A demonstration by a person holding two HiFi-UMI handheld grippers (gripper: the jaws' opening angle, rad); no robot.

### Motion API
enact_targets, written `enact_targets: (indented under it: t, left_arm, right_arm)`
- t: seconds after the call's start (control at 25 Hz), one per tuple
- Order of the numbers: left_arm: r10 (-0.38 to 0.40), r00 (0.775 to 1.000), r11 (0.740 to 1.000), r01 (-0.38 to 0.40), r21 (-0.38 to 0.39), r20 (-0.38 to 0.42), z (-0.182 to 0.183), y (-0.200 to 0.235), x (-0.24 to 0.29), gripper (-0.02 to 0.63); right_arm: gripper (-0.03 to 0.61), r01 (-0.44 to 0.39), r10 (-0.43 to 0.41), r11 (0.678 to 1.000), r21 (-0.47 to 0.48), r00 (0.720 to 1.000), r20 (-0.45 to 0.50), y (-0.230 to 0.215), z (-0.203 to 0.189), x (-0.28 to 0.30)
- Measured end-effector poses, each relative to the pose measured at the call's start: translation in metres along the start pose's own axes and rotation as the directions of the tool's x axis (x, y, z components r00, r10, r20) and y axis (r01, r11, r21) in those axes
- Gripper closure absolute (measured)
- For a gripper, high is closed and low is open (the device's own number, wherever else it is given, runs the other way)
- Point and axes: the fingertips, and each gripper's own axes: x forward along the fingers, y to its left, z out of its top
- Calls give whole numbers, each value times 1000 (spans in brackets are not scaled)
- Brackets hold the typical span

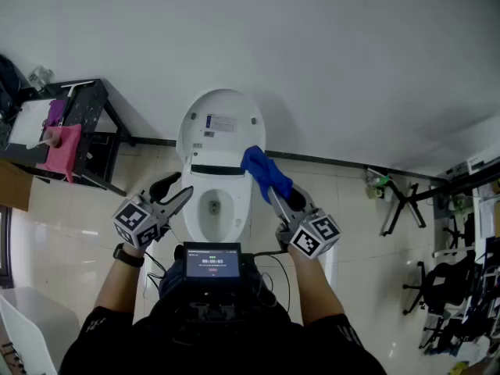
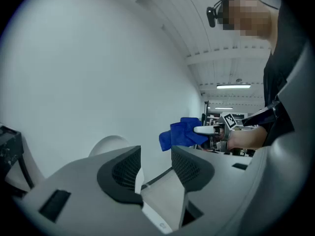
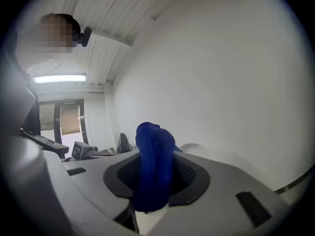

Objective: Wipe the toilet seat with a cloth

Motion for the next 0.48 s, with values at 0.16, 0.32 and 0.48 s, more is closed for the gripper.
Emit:
enact_targets:
  t: [0.16, 0.32, 0.48]
  left_arm:
    - [6, 1000, 1000, -6, -28, 4, 4, -1, 6, 425]
    - [5, 1000, 999, -5, -39, 2, 5, -1, 10, 425]
    - [3, 1000, 999, -4, -39, -24, -6, 3, 17, 402]
  right_arm:
    - [448, 4, -4, 1000, -12, 1000, -13, -7, -5, 8]
    - [448, 9, -10, 999, -33, 999, -43, -16, -12, 15]
    - [448, 13, -18, 998, -54, 996, -92, -32, -24, 25]
